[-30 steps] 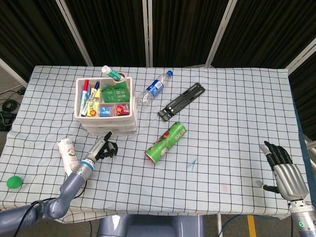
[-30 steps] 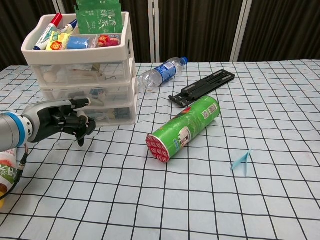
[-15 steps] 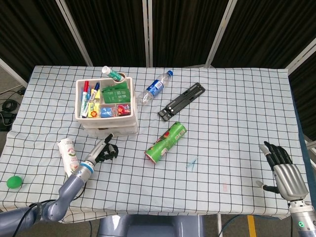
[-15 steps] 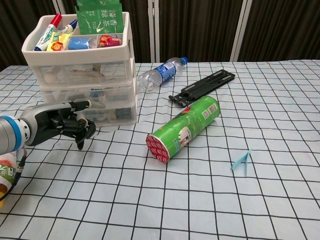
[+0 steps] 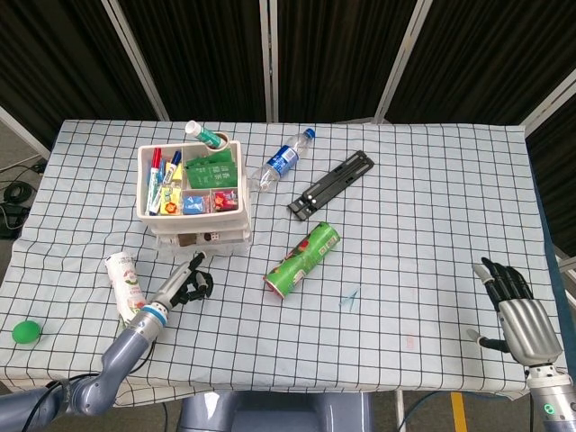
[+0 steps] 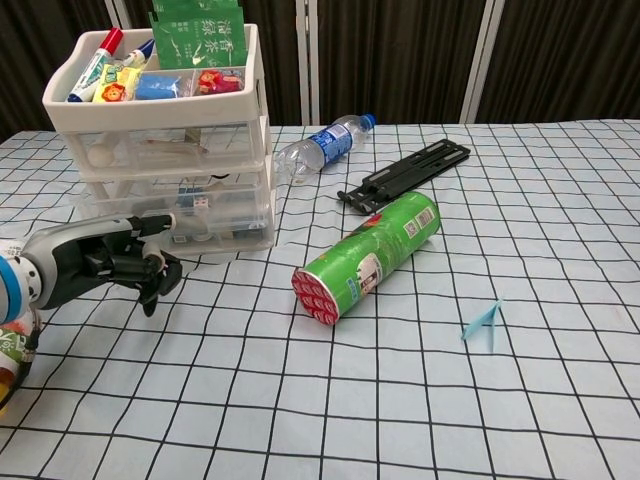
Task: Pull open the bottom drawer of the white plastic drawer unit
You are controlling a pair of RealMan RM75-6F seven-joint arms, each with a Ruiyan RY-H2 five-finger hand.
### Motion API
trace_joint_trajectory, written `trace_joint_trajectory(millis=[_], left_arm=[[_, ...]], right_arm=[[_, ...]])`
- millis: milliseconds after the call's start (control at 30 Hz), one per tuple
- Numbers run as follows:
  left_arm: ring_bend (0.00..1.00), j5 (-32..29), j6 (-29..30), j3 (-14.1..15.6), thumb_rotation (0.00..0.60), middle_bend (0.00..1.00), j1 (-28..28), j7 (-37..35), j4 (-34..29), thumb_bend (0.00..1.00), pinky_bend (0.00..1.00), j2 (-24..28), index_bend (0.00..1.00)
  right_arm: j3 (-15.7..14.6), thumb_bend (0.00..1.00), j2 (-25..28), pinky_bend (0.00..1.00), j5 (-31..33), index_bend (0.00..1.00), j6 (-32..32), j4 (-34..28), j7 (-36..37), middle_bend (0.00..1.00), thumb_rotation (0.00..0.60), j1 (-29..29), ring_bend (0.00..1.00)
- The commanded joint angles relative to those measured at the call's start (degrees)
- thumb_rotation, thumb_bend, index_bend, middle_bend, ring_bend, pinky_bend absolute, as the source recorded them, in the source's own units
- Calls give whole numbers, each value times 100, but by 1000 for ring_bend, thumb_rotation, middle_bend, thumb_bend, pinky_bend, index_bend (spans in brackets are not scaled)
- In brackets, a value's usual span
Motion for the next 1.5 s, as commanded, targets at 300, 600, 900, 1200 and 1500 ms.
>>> trace_joint_trajectory(millis=[300,600,900,1200,1500], left_arm=[[698,632,253,166,600,704,358,-581,22,1000,579,213,96],[698,1320,569,445,600,704,594,-823,79,1000,579,383,70],[698,2156,1941,808,600,704,954,1030,223,1000,579,289,65],[703,1986,2338,670,600,704,1014,2144,-217,1000,586,396,39],[729,669,2053,331,600,732,775,3623,-997,1000,612,702,134]], right_arm=[[-16,17,-12,0,-37,24,11,1,-38,0,600,-3,0],[-17,17,-31,0,-24,24,-14,4,-71,0,600,4,0],[-20,18,-21,0,-36,24,18,-14,-83,0,600,-11,0],[-26,18,-27,0,-24,24,1,-31,-121,0,600,-14,0],[-11,18,6,0,0,24,-3,-42,-61,0,600,-11,0]])
